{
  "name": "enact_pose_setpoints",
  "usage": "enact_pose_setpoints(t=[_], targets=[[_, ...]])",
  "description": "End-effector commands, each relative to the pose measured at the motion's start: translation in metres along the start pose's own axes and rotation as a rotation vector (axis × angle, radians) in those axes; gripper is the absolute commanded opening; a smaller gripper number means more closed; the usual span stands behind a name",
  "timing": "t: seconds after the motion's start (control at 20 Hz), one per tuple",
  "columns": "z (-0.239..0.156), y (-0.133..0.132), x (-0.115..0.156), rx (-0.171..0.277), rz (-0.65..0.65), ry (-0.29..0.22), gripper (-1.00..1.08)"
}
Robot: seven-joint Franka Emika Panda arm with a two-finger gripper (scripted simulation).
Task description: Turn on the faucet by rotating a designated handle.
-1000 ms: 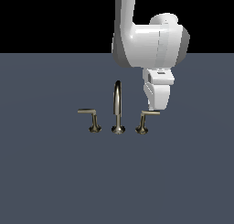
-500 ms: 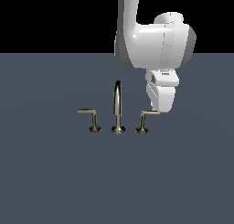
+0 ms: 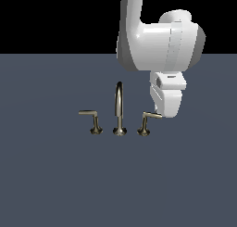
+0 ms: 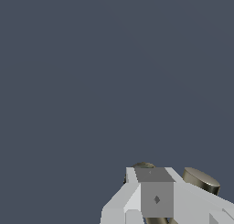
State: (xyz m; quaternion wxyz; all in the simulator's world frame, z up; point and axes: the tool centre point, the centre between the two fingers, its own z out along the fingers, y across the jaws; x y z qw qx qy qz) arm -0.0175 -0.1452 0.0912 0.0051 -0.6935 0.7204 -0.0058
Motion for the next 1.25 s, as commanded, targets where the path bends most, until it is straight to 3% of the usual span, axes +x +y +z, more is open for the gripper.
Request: enact_pose_setpoints(t=[0.0,0.5,0.6,1.2], targets=[[0.0,0.011,-0.001,-0.008,0.002,-0.001,-1.0],[-0.001,0.047,-0.005,-0.015,0.009,-0.001,-1.0],[0.0,0.039,-0.001,-0.005,0.012,0.002,-1.0],[-0.001,0.067,-0.042,-0.015,0.01,0.0,-1.0]])
